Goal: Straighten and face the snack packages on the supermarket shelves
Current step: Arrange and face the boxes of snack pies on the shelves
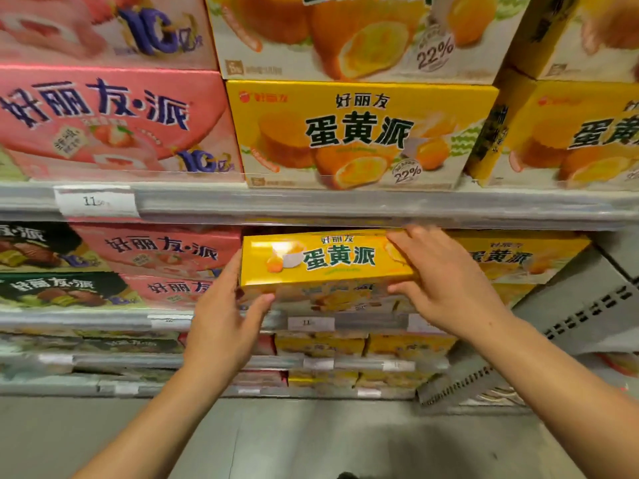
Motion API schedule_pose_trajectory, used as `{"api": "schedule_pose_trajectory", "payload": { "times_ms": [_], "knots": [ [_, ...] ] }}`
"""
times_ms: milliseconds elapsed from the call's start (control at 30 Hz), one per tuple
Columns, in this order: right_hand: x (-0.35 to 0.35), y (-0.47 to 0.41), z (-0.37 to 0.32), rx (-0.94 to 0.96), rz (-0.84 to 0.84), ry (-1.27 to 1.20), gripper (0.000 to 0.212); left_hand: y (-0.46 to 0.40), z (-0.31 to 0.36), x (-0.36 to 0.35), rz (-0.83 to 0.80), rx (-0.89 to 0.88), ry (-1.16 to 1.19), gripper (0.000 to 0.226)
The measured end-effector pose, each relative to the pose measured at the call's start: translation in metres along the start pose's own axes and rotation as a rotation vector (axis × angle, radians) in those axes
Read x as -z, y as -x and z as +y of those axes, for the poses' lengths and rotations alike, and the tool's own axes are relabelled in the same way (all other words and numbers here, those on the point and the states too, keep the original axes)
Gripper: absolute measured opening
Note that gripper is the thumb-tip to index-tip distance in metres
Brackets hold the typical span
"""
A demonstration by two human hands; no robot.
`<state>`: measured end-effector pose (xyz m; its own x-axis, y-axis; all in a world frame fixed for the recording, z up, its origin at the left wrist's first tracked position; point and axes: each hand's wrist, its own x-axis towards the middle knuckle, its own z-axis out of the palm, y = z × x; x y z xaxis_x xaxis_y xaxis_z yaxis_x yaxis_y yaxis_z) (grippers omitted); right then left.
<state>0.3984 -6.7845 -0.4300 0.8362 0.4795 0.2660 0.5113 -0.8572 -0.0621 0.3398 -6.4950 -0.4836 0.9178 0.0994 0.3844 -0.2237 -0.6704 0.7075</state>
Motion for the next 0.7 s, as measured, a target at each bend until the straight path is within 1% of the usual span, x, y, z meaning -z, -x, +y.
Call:
{"api": "schedule_pose_trajectory", "payload": {
  "times_ms": [67, 133, 200, 300, 433, 500, 533, 600, 700],
  "knots": [
    [-0.006, -0.005, 0.002, -0.012, -0.008, 0.070, 0.070, -0.002, 0.004, 0.000, 0.060, -0.024, -0.119, 0.057],
    [-0.013, -0.011, 0.005, -0.023, 0.008, 0.123, 0.064, -0.009, 0.007, -0.003, 0.117, 0.017, -0.215, 0.051],
    [-0.018, -0.019, 0.006, -0.030, 0.052, 0.141, 0.054, -0.018, 0.009, -0.006, 0.145, 0.056, -0.263, 0.048],
    [-0.018, -0.031, 0.010, -0.072, 0.043, 0.162, 0.038, -0.025, 0.013, -0.013, 0.133, 0.084, -0.262, 0.043],
    [-0.017, -0.038, 0.016, -0.046, 0.011, 0.196, 0.030, -0.007, 0.006, -0.026, 0.168, 0.072, -0.173, 0.038],
    [-0.016, -0.041, 0.015, -0.065, -0.055, 0.189, 0.022, 0.008, -0.004, -0.037, 0.108, 0.148, -0.127, 0.029],
    [-0.016, -0.044, 0.015, -0.077, -0.111, 0.204, 0.023, 0.013, -0.010, -0.043, 0.054, 0.197, -0.120, 0.026],
    [-0.013, -0.050, 0.013, -0.094, -0.207, 0.250, 0.026, 0.015, -0.021, -0.054, -0.041, 0.240, -0.130, 0.032],
    [-0.009, -0.059, 0.010, -0.123, -0.292, 0.290, 0.022, 0.006, -0.030, -0.062, -0.120, 0.258, -0.156, 0.046]
  ]
}}
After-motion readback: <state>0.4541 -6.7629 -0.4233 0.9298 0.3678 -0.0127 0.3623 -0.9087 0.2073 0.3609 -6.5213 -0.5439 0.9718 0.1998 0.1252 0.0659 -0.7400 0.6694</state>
